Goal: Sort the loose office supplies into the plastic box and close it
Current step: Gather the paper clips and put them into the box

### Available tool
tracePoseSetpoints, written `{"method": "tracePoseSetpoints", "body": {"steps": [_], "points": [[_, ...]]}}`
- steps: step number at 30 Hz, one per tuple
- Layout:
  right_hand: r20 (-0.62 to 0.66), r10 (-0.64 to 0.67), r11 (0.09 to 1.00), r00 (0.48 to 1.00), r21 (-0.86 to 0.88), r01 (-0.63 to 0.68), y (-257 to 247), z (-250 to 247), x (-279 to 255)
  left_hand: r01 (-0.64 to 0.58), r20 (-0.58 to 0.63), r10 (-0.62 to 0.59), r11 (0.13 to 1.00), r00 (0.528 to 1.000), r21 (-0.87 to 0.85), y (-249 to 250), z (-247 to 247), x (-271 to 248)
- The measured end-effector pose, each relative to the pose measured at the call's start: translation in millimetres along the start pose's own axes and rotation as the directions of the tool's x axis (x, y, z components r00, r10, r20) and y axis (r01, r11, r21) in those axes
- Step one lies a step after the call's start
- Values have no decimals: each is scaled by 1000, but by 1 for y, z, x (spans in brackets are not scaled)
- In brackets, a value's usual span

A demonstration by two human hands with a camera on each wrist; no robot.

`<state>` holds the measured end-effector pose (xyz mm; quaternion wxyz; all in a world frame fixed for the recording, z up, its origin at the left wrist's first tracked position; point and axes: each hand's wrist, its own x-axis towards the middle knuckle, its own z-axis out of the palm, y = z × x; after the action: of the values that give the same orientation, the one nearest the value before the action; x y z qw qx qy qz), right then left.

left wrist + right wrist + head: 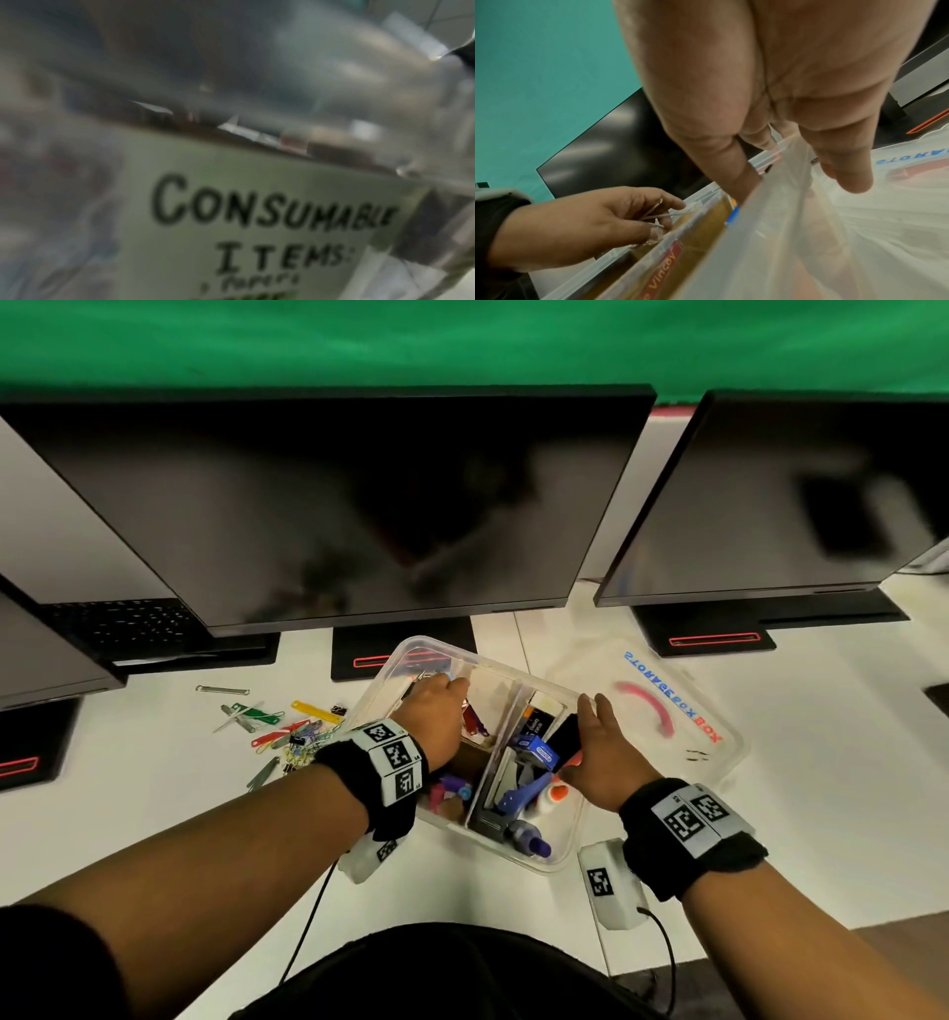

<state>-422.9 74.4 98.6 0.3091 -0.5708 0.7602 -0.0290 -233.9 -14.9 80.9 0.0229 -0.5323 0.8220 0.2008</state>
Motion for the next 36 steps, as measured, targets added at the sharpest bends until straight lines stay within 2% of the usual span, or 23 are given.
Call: {"method": "tracePoseSetpoints", "body": {"steps": [4,10,13,20,24,26,30,33,36], "points": [[27,13,999,1000,-34,-12,-5,-1,-1,-63,22,61,994,998,95,3,1,-3],[54,10,999,998,-48,-7,-7,-3,-5,-234,19,236,945,972,228,-2,5,-3],[59,-18,996,998,-86,23,-7,-5,-8,-249,5,253,945,967,215,0,5,-4],[66,-20,996,998,-89,26,-5,-3,-8,-246,-67,250,967,966,61,0,1,-9],[46,29,998,999,-54,-26,-6,-7,-4,-233,-131,237,971,963,45,-13,-12,-16],[6,-3,997,1000,-77,4,-21,-11,-7,-235,-187,245,969,951,75,-27,-22,-21],[-52,-184,978,982,-107,178,-73,-11,-18,-151,-278,151,988,949,21,-68,-35,-31],[37,-314,945,949,-87,316,-114,4,-25,-43,-281,36,999,959,-20,-113,-34,-40],[79,-438,894,896,-71,443,-146,29,-29,79,-229,-90,995,969,-57,-157,-28,-57]]}}
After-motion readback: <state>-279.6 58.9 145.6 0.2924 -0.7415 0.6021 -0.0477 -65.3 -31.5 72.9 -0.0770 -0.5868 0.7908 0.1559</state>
